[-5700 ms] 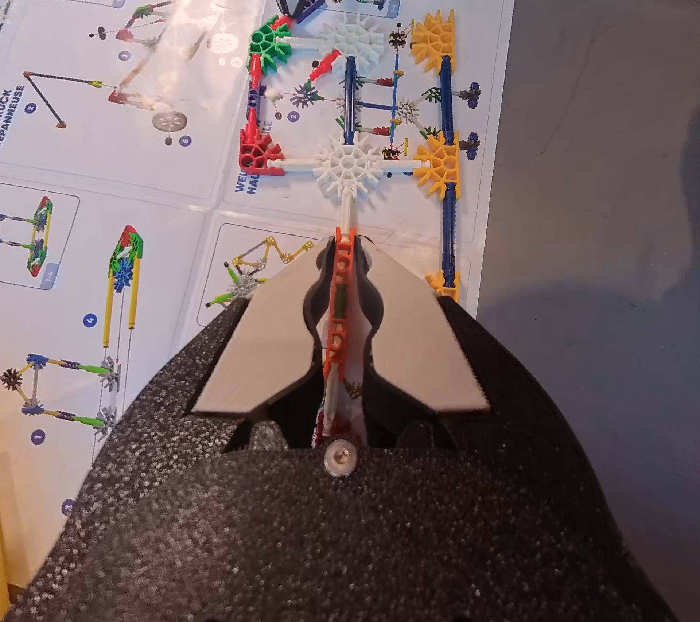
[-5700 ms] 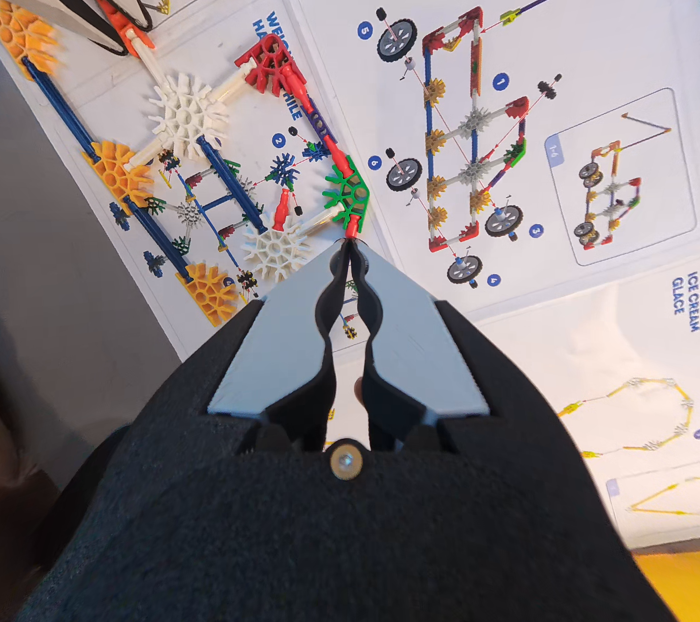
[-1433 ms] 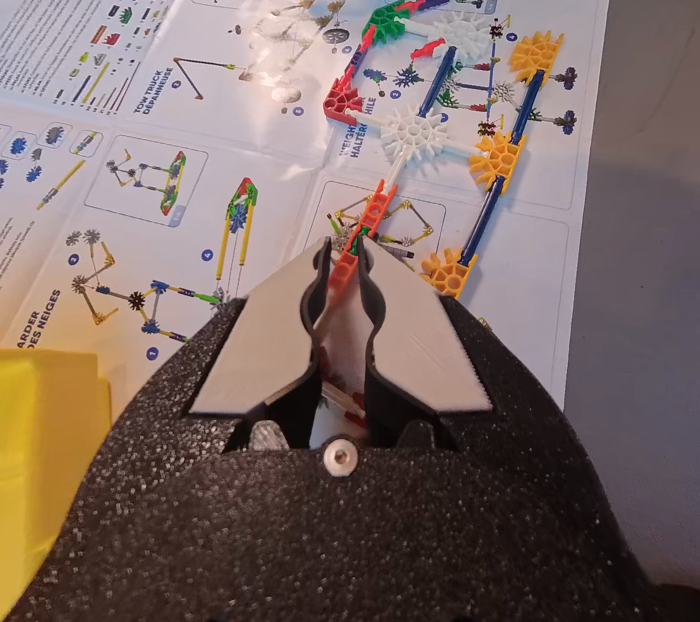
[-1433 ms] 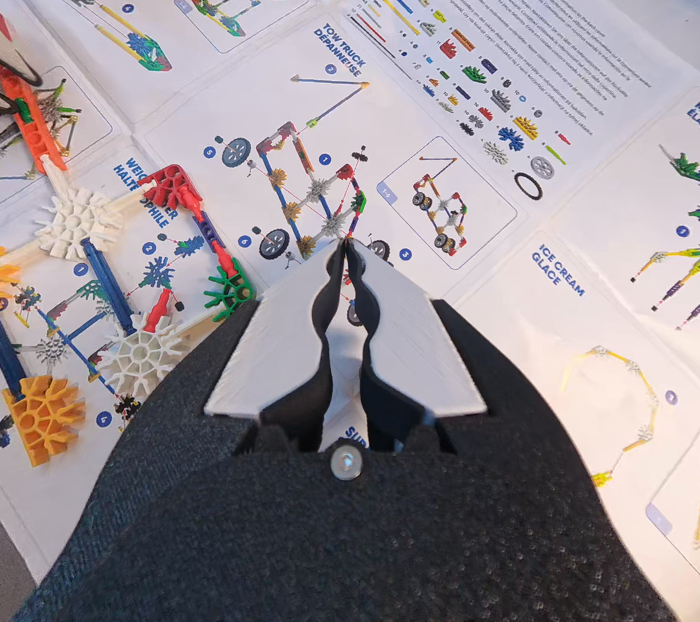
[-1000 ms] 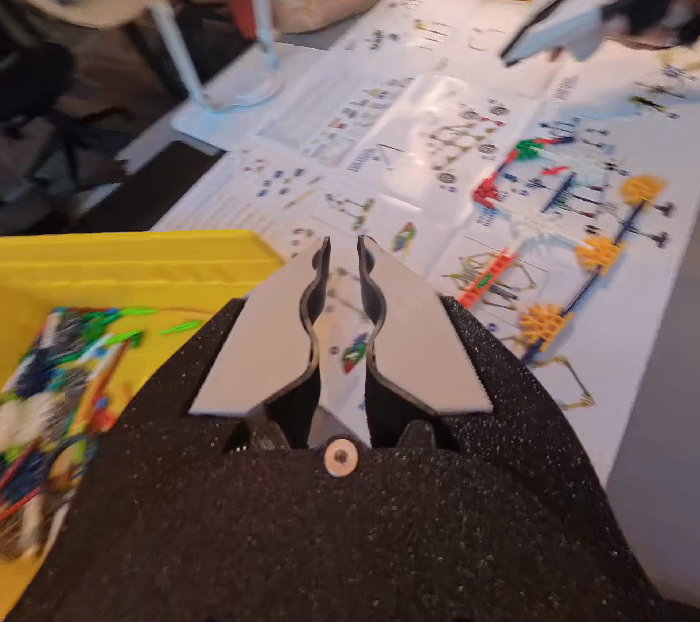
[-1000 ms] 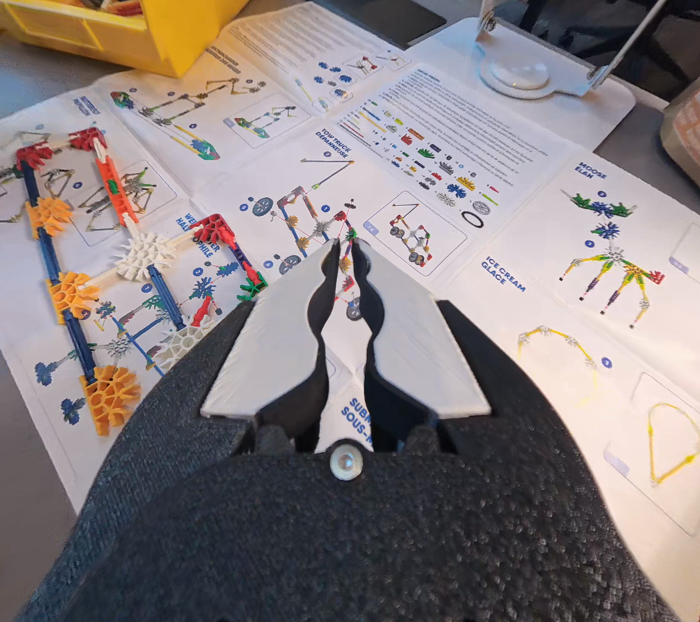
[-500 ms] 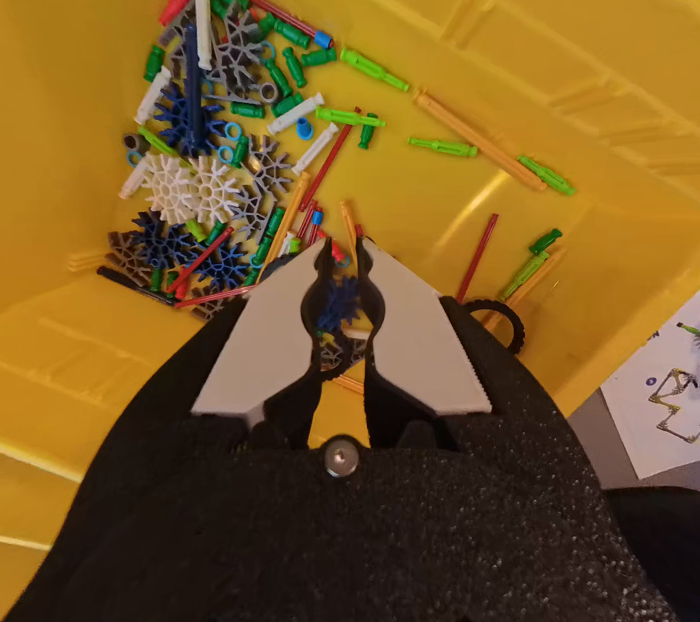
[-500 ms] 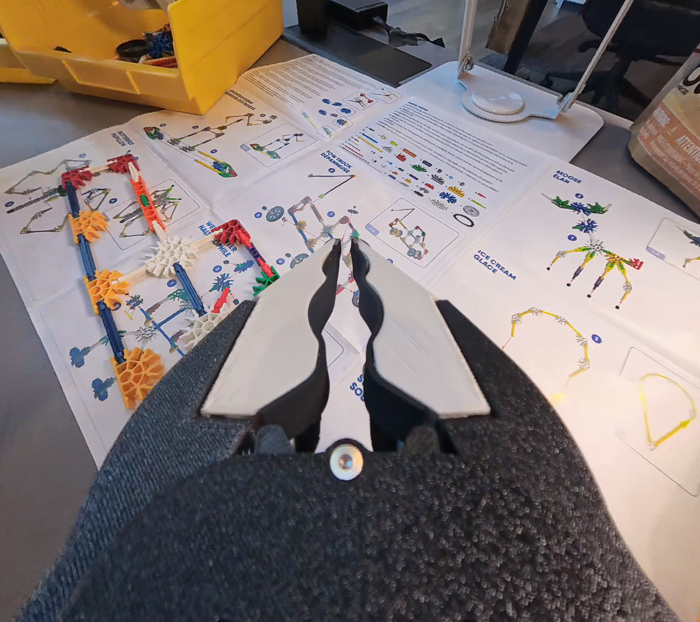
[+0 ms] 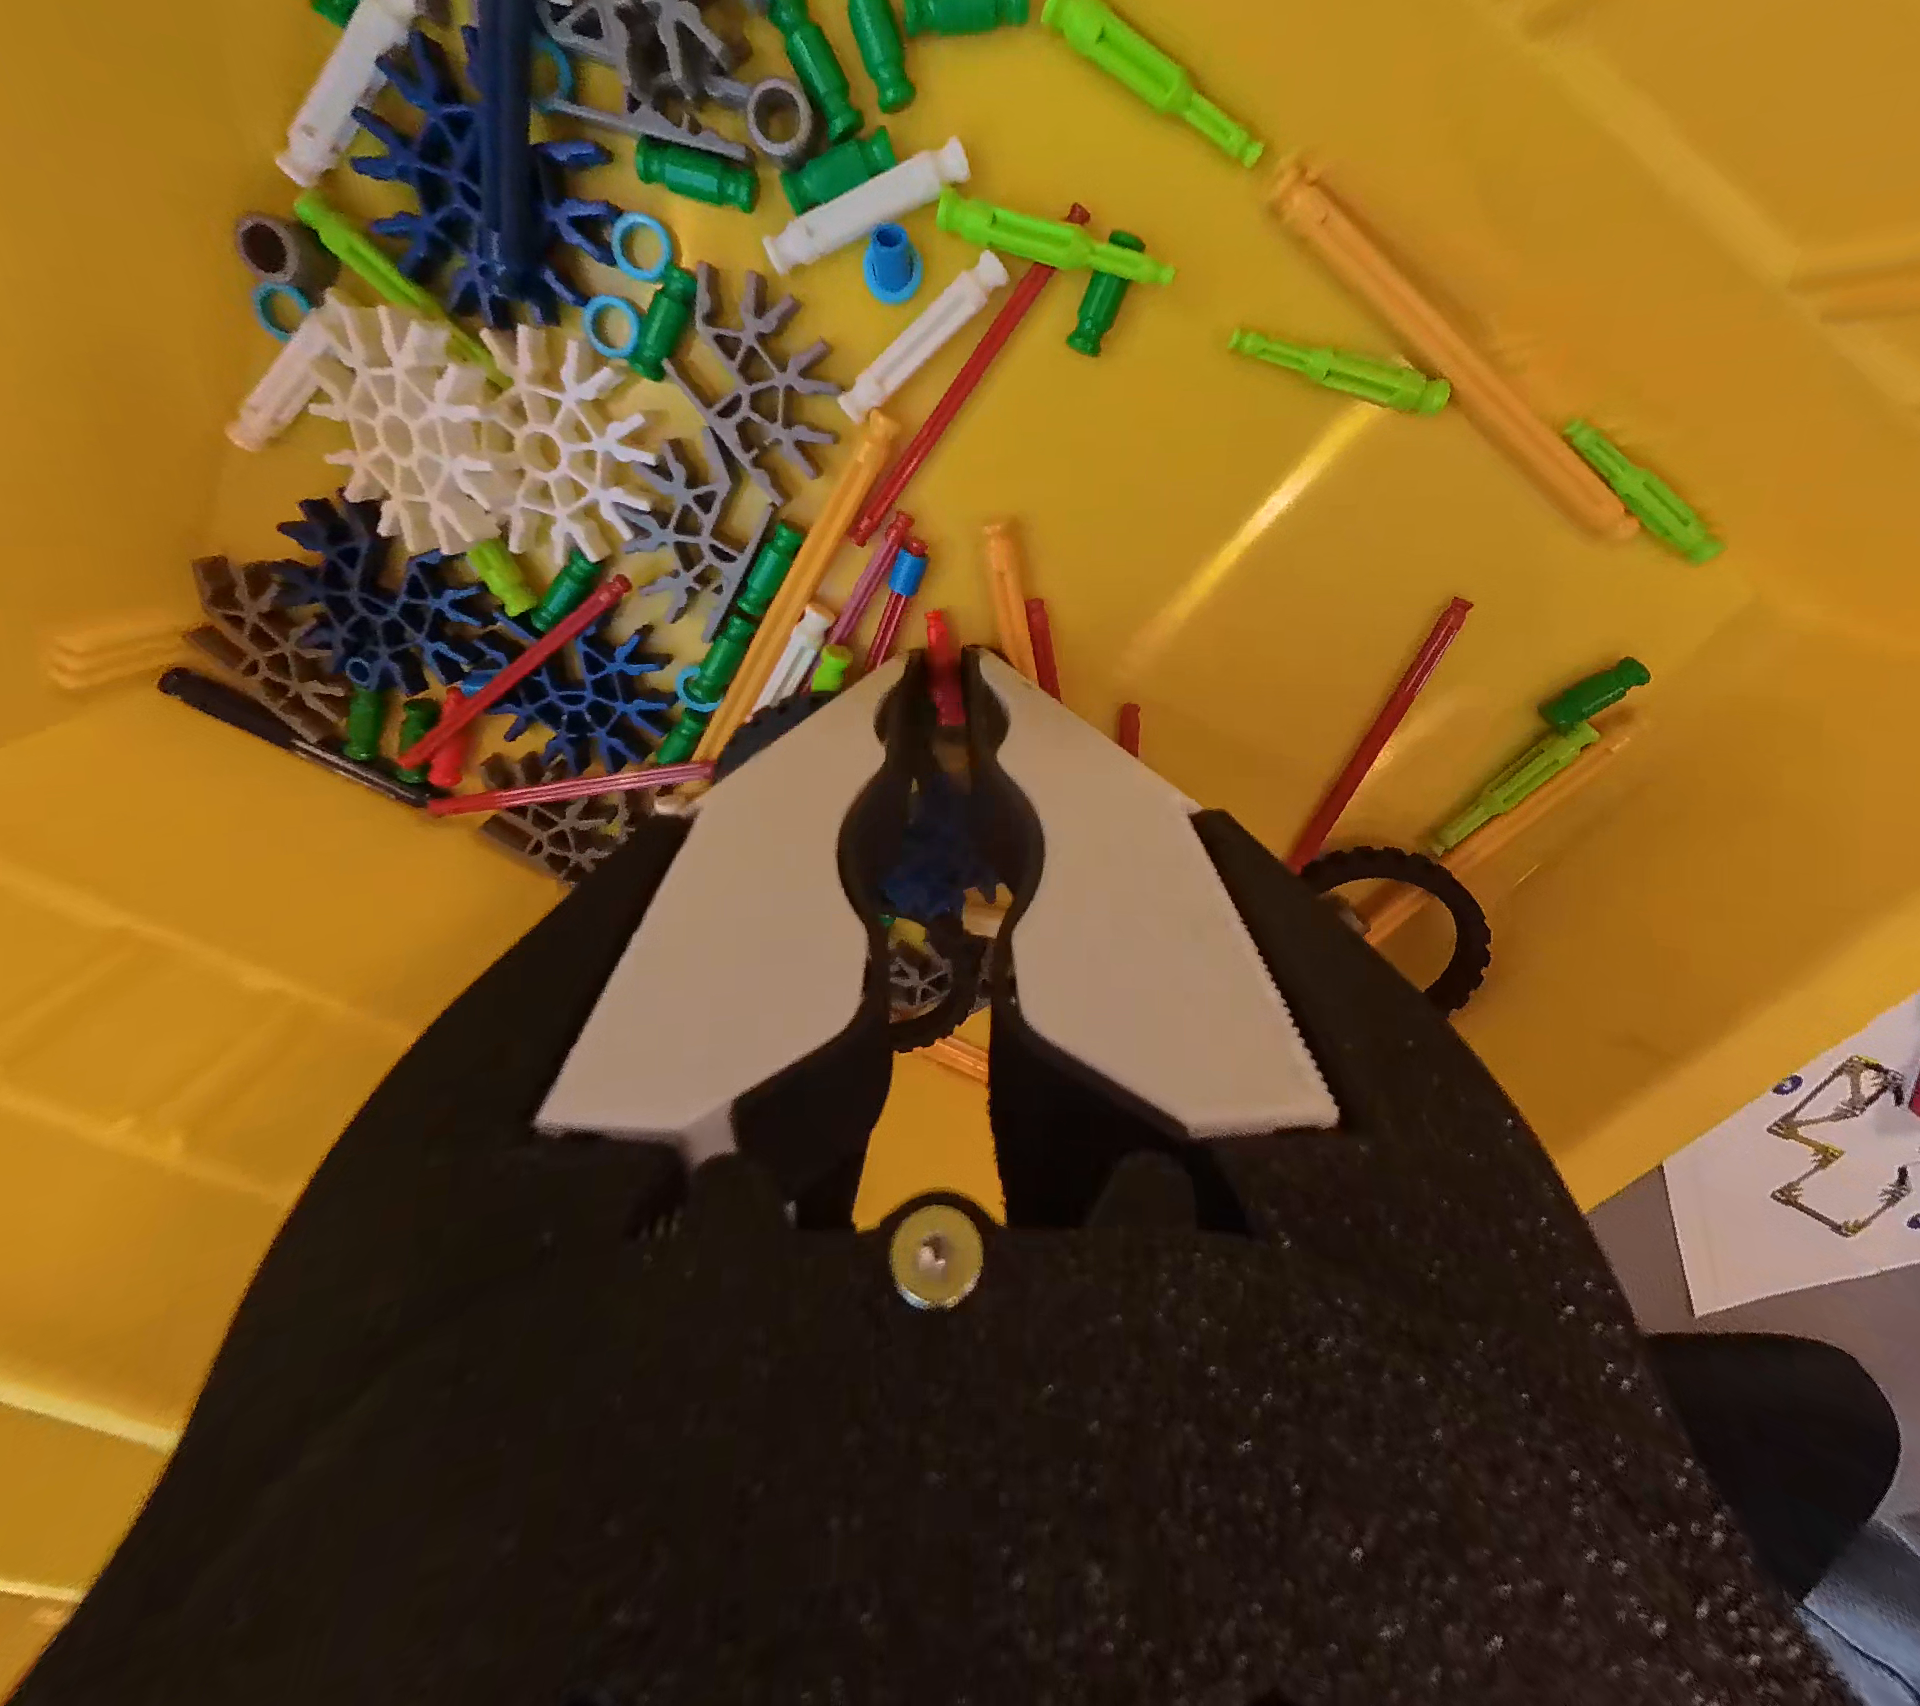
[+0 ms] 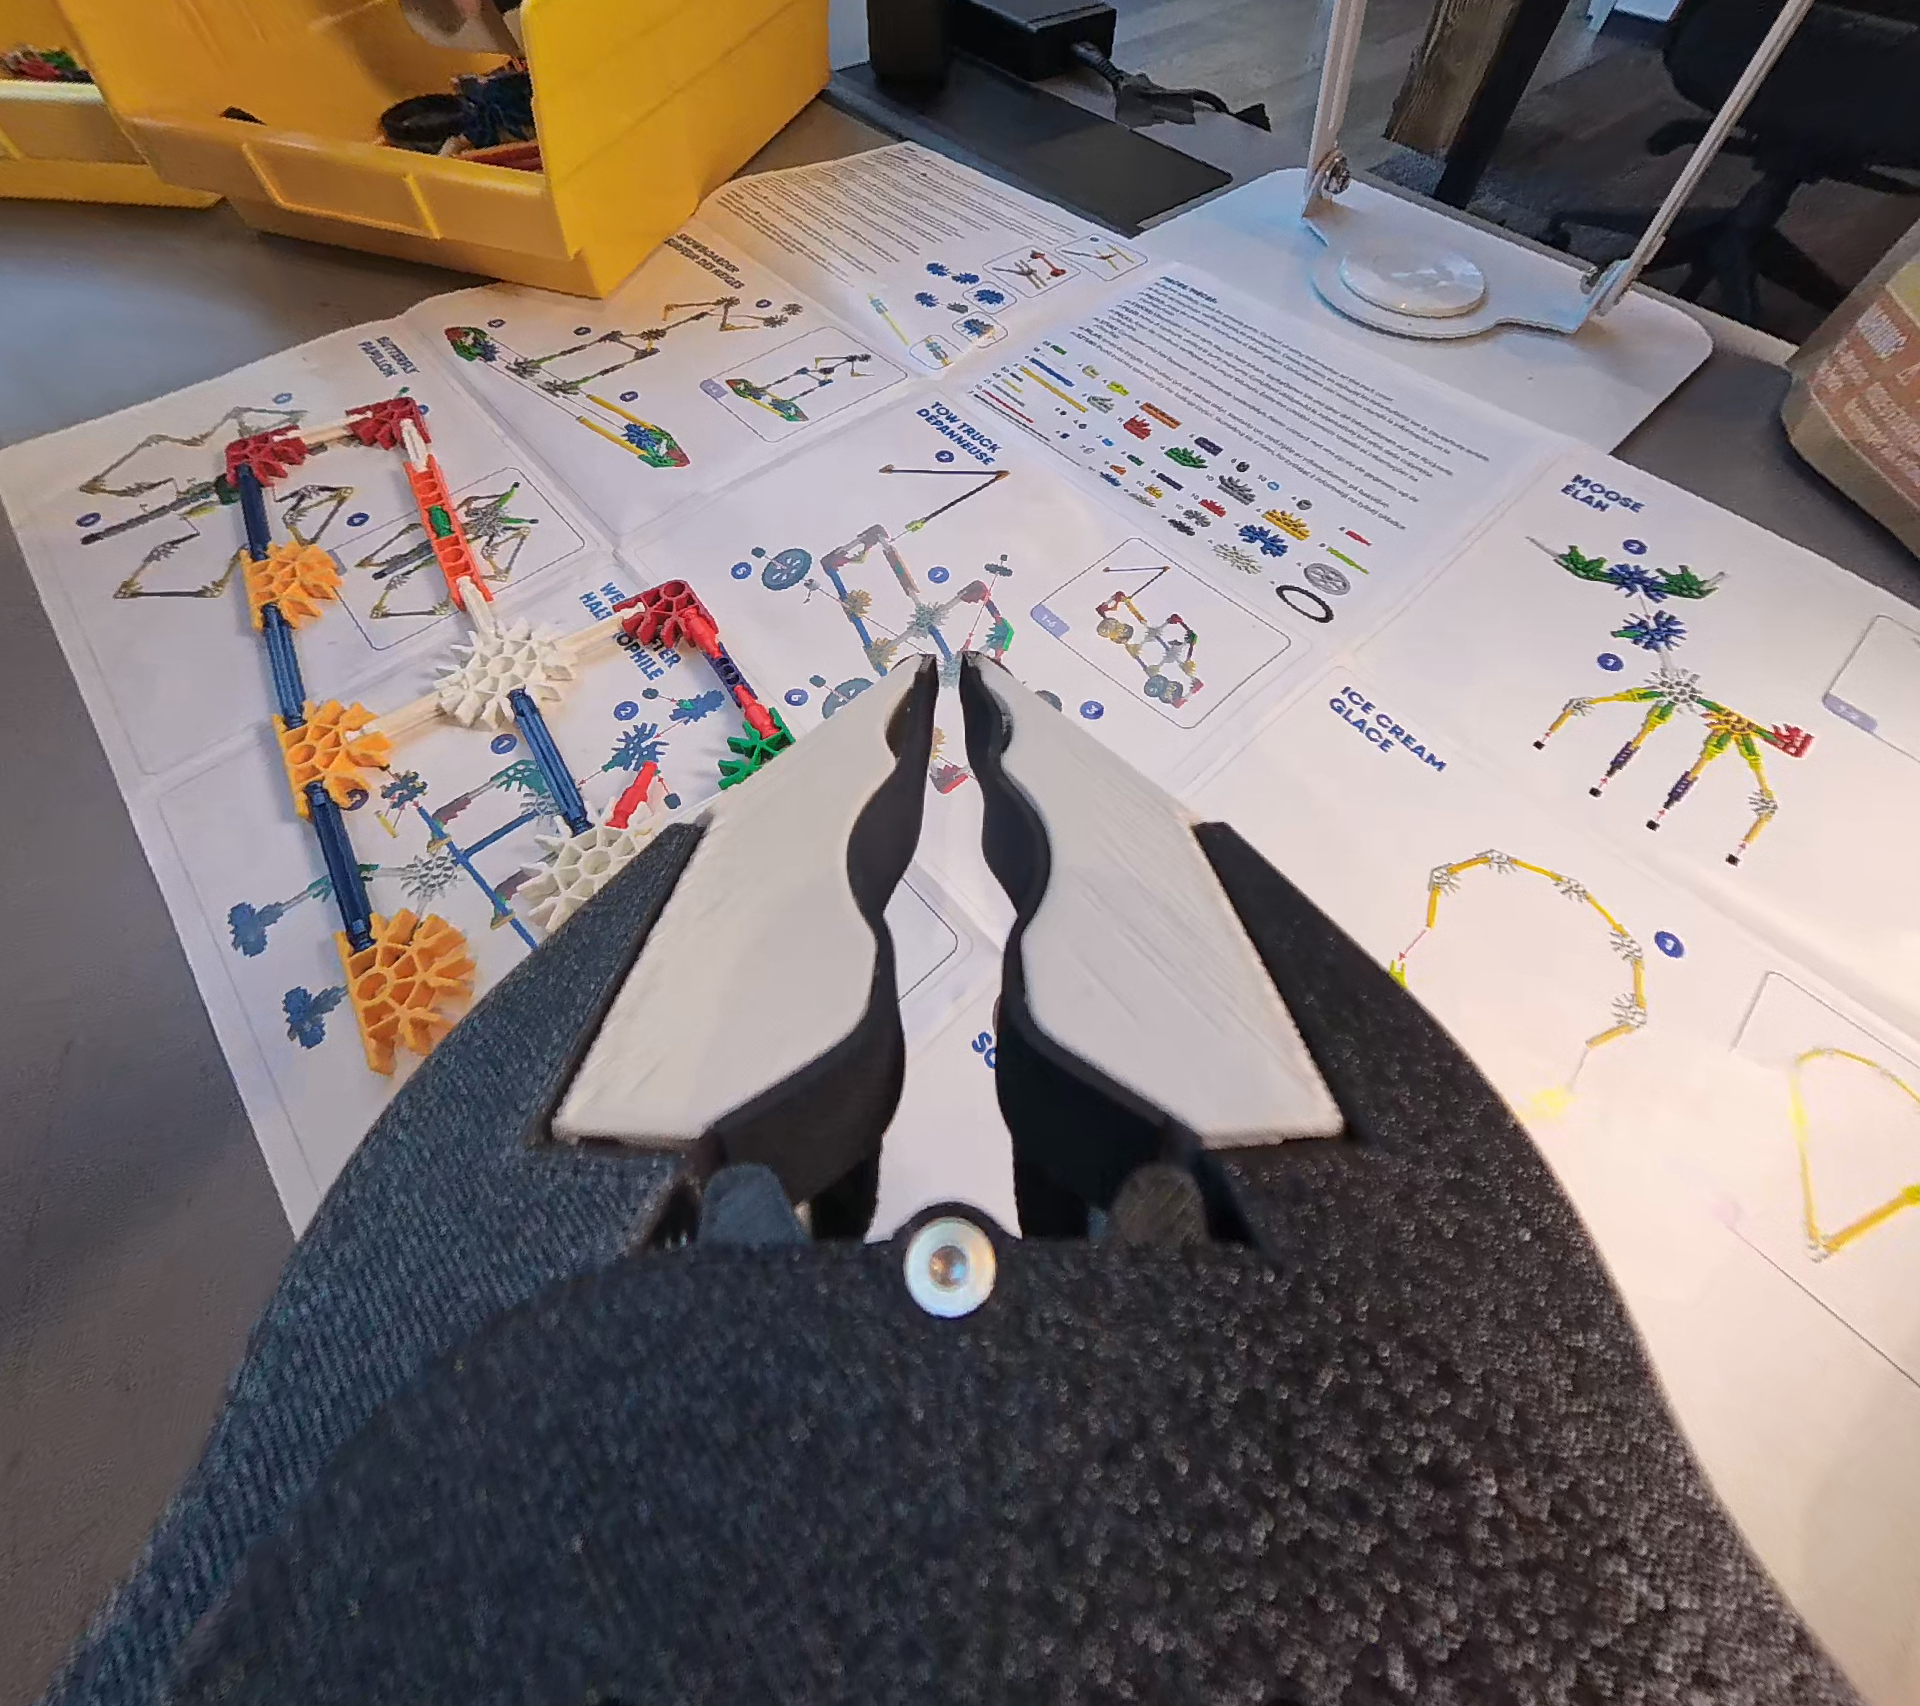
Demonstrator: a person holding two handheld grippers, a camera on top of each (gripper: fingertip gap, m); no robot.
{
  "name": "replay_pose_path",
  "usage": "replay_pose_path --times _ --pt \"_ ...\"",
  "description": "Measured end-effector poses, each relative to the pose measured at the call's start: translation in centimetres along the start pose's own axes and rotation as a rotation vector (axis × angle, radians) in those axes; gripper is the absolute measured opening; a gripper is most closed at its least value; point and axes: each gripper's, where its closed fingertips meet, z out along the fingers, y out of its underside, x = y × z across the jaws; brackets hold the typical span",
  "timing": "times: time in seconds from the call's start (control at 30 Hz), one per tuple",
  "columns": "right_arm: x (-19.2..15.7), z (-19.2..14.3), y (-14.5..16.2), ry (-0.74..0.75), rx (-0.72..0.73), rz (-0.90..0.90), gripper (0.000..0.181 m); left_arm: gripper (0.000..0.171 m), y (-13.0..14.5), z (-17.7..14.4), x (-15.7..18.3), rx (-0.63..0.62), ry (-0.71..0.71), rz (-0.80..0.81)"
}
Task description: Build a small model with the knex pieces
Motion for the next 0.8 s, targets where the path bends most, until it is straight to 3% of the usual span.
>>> replay_pose_path --times 0.2,0.3,0.4,0.5,0.6,0.7,0.8 --pt "0.1 -0.1 0.0 0.008 0.001 -0.006 0.003 0.003 -0.5 -0.6 -0.1 0.031 -0.024 0.031" --pt "0.3 -0.2 -0.2 0.019 0.016 -0.004 0.003 0.004 -1.6 -2.8 0.4 0.124 -0.058 0.089" --pt "0.2 -0.3 -0.6 0.014 0.042 0.003 0.004 0.004 -3.3 -6.7 3.3 0.287 -0.088 0.239" --pt "-0.1 -0.5 -1.2 -0.006 0.073 0.005 0.005 0.004 -4.4 -10.6 9.8 0.482 -0.071 0.429" --pt "-0.5 -0.6 -1.7 -0.012 0.102 -0.020 0.006 0.004 -3.8 -12.3 17.9 0.630 0.015 0.563" --pt "-1.1 -1.0 -2.6 -0.014 0.141 -0.068 0.006 0.004 -2.2 -11.7 26.3 0.748 0.188 0.670" --pt "-3.4 -1.1 -2.7 -0.108 0.138 -0.108 0.006 0.004 -0.5 -9.5 32.6 0.813 0.291 0.764"
